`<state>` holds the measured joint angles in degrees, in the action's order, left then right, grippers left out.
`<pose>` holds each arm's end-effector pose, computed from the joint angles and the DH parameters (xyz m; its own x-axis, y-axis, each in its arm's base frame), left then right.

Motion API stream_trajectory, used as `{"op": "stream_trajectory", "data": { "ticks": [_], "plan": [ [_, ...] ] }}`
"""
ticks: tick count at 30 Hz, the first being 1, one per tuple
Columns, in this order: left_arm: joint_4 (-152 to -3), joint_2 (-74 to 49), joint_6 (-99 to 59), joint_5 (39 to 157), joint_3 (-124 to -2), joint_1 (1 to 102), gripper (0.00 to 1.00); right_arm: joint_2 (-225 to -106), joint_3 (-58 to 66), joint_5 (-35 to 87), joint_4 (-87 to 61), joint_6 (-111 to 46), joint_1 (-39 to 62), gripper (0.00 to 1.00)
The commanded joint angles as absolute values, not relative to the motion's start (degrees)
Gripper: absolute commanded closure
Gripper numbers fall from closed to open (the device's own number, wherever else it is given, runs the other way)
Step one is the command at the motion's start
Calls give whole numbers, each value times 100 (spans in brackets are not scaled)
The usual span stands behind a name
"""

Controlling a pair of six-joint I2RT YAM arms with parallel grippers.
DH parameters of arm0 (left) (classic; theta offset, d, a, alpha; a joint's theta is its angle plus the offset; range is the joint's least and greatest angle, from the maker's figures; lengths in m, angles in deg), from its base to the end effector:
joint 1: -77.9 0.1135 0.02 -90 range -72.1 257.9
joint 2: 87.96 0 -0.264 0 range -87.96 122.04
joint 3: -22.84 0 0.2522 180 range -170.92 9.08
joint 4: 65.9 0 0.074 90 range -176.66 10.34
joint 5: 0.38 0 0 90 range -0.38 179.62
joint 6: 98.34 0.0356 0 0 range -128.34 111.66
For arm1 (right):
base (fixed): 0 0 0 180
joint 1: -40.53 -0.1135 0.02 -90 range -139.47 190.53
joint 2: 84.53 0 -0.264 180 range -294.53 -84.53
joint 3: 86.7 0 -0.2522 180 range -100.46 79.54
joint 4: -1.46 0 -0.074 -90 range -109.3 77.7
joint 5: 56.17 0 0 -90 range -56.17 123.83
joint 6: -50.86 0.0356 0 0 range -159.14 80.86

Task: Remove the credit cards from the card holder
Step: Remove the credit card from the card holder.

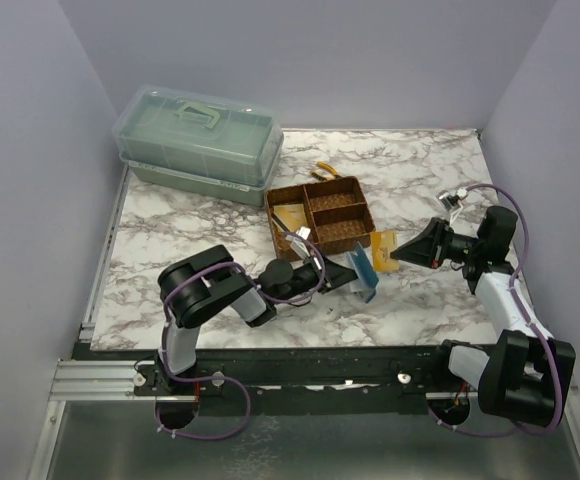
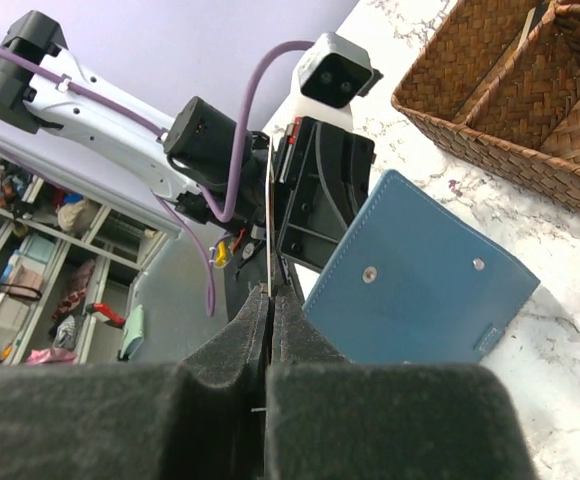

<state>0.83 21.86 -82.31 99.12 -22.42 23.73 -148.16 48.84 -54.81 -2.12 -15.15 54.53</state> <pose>0.1866 -0.2685 0.1382 -0.8552 -0.4349 -0.2819 0.2688 0.0930 -0.9587 0.2124 -0.0163 0.2383 -0.7042 0.1855 -0.6854 -0.6595 0.1868 0.7282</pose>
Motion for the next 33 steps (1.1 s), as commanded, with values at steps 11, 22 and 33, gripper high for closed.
{"op": "stream_trajectory", "data": {
  "ticks": [11,22,33],
  "plan": [
    [-480,3069,-8632,9913,-2951,2203,96,-14719,4746,-6325,-388,-1804,5503,100],
    [-708,3286,-8689,9917,-3130,2188,69,-14798,4719,-6214,-478,-1888,5539,100],
    [-820,1914,-7970,9232,-2159,2180,51,-14795,4496,-5956,-1488,-2797,5550,100]
  ]
}}
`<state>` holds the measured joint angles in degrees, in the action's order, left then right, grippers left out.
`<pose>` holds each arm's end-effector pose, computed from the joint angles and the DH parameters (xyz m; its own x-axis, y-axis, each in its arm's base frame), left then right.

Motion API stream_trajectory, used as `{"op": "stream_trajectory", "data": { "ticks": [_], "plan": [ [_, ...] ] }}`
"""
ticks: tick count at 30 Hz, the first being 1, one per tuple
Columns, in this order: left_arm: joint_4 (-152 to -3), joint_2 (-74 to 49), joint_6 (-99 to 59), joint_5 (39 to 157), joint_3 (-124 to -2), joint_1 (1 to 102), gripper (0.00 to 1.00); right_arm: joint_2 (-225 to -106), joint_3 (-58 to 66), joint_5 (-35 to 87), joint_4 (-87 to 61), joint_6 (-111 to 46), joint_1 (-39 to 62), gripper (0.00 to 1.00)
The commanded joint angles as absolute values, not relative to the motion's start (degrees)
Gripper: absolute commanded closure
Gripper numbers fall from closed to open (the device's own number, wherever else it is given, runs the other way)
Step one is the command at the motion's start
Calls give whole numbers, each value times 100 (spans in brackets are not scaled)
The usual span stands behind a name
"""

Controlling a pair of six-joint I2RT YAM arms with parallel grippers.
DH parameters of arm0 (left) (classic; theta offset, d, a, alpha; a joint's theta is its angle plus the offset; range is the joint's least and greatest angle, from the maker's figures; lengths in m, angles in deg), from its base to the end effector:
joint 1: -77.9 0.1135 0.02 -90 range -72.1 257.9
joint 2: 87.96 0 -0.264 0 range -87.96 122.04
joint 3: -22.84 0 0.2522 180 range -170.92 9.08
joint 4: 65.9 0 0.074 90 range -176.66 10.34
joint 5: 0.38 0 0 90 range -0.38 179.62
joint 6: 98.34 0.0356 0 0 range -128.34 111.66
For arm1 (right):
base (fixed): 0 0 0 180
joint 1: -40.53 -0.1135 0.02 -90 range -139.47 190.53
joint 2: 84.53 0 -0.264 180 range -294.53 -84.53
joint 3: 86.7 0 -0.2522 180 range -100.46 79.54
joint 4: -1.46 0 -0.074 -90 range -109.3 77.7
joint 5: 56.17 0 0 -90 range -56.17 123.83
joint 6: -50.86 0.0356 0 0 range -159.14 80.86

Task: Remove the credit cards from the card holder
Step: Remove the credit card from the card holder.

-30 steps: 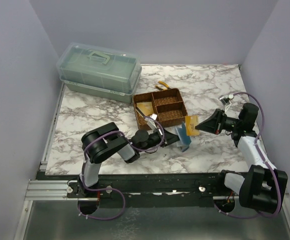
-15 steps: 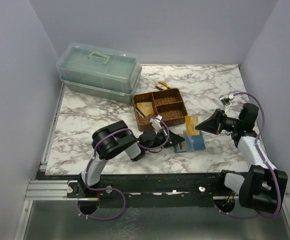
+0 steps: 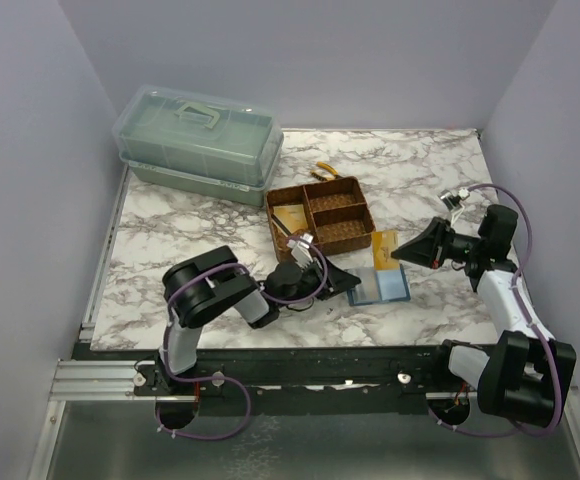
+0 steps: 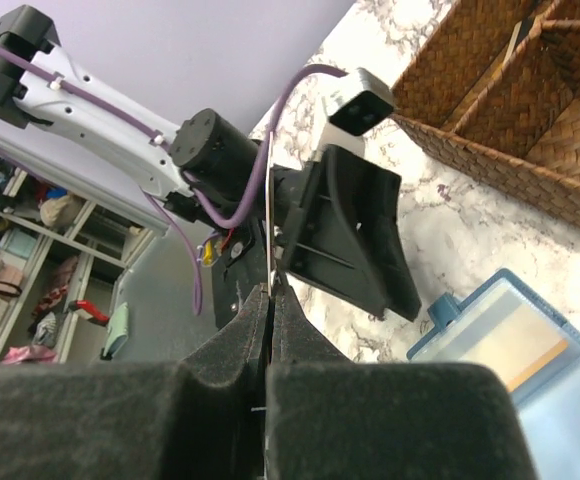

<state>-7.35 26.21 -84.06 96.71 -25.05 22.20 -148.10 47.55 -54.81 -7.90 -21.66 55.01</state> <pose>0.1868 -0.2816 0.1088 -0.8799 -0.4166 -0.2283 0.1458 0.2207 -0.9644 0.2114 -0.0178 0.2385 -0.6787 0.1826 -0.7113 -0.6828 0.1997 0.7028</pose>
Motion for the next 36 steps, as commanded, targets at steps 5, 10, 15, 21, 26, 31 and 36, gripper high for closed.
{"op": "stream_trajectory", "data": {
  "ticks": [5,10,15,21,26,31,36],
  "plan": [
    [-820,885,-7257,9007,-1747,2192,1,-14838,4403,-5979,-1917,-3253,5548,100],
    [-803,263,-6721,9290,-1679,2242,1,-14939,4410,-6170,-1975,-3355,5549,100],
    [-763,389,-6681,10230,-2117,2359,1,-14969,4420,-6345,-2008,-3386,5536,100],
    [-682,628,-6600,10179,-2474,2329,1,-14953,4437,-6422,-2030,-3378,5521,100],
    [-666,641,-6504,9936,-2591,2291,1,-15004,4432,-6439,-2021,-3337,5521,100],
    [-663,767,-6651,9642,-2649,2241,4,-15007,4429,-6446,-2017,-3329,5523,100],
    [-630,1069,-6713,9630,-2909,2107,10,-15043,4429,-6440,-2012,-3322,5525,100]
  ]
}}
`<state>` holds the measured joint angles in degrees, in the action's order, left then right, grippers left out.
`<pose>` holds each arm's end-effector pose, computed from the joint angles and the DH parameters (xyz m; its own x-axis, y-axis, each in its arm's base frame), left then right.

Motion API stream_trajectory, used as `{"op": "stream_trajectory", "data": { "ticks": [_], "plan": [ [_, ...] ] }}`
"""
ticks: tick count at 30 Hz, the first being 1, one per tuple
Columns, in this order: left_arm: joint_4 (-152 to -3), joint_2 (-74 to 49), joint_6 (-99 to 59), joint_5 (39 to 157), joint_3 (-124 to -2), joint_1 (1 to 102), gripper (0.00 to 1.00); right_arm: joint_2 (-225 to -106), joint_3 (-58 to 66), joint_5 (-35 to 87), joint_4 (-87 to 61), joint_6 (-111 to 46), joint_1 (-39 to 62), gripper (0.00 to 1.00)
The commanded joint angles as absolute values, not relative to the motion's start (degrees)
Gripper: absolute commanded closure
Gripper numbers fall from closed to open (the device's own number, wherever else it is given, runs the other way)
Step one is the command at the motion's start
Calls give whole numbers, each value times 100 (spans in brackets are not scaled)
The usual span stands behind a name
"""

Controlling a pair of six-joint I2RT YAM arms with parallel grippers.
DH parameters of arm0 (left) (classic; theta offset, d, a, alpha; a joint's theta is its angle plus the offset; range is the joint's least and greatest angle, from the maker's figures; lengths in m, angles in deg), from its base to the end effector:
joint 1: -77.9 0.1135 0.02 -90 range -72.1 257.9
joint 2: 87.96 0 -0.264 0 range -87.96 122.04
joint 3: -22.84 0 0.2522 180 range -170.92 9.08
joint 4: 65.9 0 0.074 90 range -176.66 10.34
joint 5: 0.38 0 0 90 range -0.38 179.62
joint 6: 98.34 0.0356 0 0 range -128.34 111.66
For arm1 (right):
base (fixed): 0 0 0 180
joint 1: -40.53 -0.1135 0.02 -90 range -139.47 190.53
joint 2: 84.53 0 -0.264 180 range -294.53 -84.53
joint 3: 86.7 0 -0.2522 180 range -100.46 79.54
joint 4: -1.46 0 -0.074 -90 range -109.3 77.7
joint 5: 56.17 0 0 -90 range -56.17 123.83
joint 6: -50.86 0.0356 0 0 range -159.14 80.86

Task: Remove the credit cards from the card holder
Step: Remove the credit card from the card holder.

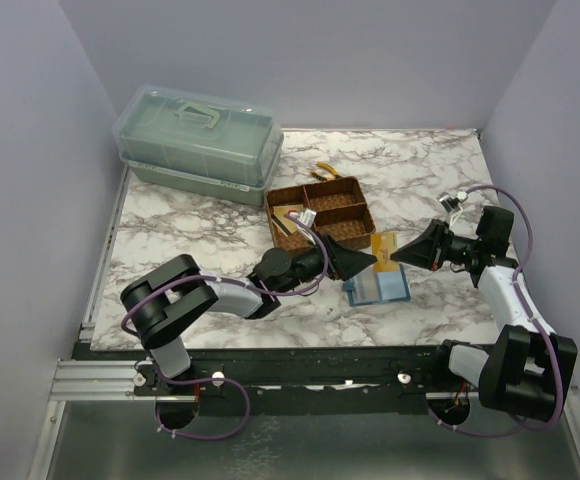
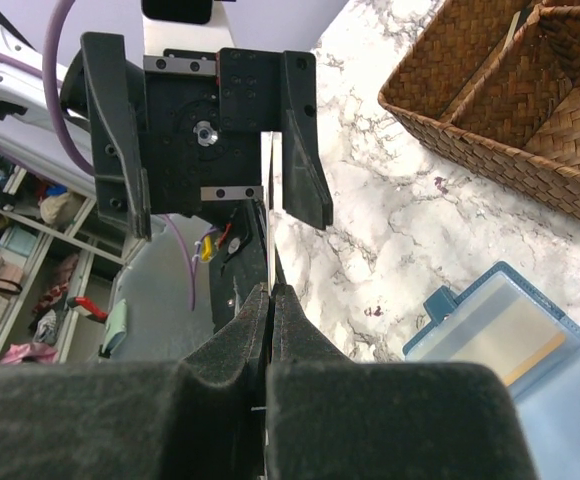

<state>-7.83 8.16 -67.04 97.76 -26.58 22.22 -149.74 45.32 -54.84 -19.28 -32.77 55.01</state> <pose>0.1809 -0.2739 0.2140 -0.7077 -0.4635 -0.5332 0.5604 0.0913 -0.8232 0.2114 -0.0178 0.2324 -0.6760 0.1772 -0.7152 -0.6865 0.2011 0.6988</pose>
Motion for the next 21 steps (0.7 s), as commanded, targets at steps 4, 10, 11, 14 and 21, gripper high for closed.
{"op": "stream_trajectory", "data": {
  "ticks": [4,10,11,14,21],
  "plan": [
    [-611,1292,-6800,9554,-3094,2082,23,-15034,4437,-6464,-2012,-3314,5523,100],
    [-586,1668,-6926,9644,-3421,2085,46,-15030,4446,-6474,-2012,-3299,5521,100],
    [-573,1724,-6957,9700,-3469,2086,51,-15028,4448,-6470,-2012,-3300,5521,100],
    [-475,1884,-7079,9814,-3538,2093,74,-15033,4447,-6468,-2012,-3299,5526,100],
    [58,1913,-7204,9710,-3262,2101,100,-14998,4454,-6397,-2021,-3302,5521,86]
  ]
}}
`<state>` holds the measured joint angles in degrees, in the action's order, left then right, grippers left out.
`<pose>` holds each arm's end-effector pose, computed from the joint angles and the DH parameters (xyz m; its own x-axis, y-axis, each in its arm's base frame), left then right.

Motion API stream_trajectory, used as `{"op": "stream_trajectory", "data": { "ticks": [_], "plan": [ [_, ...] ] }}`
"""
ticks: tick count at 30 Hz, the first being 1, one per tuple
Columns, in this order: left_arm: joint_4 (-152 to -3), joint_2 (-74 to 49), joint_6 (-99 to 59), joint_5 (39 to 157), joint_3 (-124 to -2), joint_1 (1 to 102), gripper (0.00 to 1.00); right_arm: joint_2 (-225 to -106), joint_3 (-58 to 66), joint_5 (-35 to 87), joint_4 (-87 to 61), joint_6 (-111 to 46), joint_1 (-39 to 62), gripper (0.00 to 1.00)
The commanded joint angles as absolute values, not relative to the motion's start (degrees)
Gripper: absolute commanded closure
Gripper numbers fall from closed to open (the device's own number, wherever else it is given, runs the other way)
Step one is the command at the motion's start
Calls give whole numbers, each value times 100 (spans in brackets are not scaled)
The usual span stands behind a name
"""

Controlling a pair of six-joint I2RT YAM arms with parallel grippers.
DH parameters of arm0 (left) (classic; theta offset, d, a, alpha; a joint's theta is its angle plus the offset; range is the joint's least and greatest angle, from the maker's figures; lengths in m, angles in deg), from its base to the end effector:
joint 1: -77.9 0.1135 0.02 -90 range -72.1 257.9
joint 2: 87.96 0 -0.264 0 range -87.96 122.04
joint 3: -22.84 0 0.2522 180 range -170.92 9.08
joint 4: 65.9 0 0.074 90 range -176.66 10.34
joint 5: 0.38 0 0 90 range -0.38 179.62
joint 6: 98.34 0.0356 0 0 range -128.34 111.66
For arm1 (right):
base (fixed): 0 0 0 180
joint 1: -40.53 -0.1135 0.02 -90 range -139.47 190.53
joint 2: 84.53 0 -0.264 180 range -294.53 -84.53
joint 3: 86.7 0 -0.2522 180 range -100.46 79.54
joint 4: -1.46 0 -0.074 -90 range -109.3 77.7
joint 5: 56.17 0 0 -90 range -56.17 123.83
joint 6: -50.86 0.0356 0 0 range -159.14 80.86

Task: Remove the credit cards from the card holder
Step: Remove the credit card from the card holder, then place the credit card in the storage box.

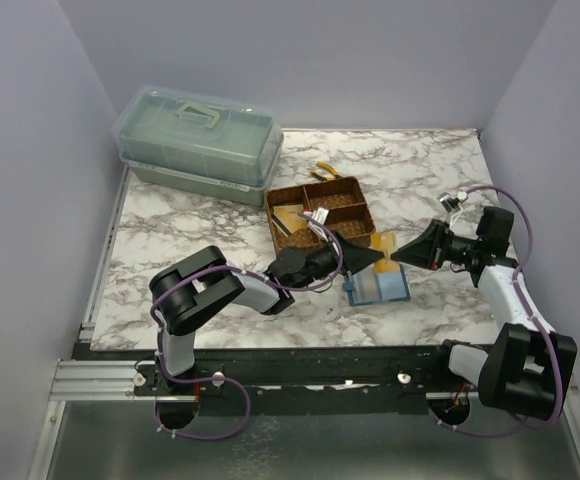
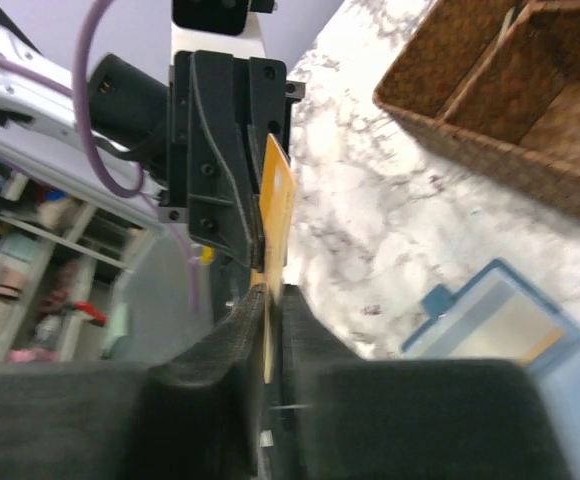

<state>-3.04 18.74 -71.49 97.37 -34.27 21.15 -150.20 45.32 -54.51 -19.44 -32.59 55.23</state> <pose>0.1965 -0.3085 0.1994 -0.7467 -0.4735 -0.4672 0.5191 0.0245 -0.8544 0.2123 -0.0189 0.2306 -0.6848 0.1831 -0.7054 -0.6747 0.2067 0.7086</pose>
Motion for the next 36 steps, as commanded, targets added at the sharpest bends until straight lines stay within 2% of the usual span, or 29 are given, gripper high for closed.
{"op": "stream_trajectory", "data": {
  "ticks": [1,4,6,8,17,22,24,27,31,36],
  "plan": [
    [70,1867,-7198,9676,-3213,2099,100,-14989,4455,-6359,-2028,-3302,5522,74],
    [86,1699,-7232,9562,-3030,2127,100,-14918,4460,-6258,-2042,-3332,5529,34],
    [93,1555,-7352,9387,-2824,2149,100,-14847,4448,-6103,-2079,-3377,5522,18],
    [162,1409,-7558,9102,-2556,2201,100,-14777,4425,-5898,-2117,-3448,5522,10],
    [39,421,-8317,7201,-1225,2321,100,-14770,4218,-5303,-2436,-3741,5533,8],
    [-2306,-710,-8762,6571,-1290,2541,100,-14832,4149,-5244,-2588,-3861,5544,8],
    [-3876,-1249,-9035,6026,-1542,2549,100,-14824,4151,-5237,-2607,-3858,5540,8],
    [-5365,-1826,-9710,5097,-1858,2552,100,-14811,4156,-5252,-2601,-3861,5542,8],
    [-5869,-1970,-9758,4442,-2230,2648,100,-14817,4150,-5273,-2600,-3858,5539,7],
    [-6242,-1384,-10247,4353,-2849,2984,100,-14797,4157,-5249,-2601,-3861,5539,7]
  ]
}}
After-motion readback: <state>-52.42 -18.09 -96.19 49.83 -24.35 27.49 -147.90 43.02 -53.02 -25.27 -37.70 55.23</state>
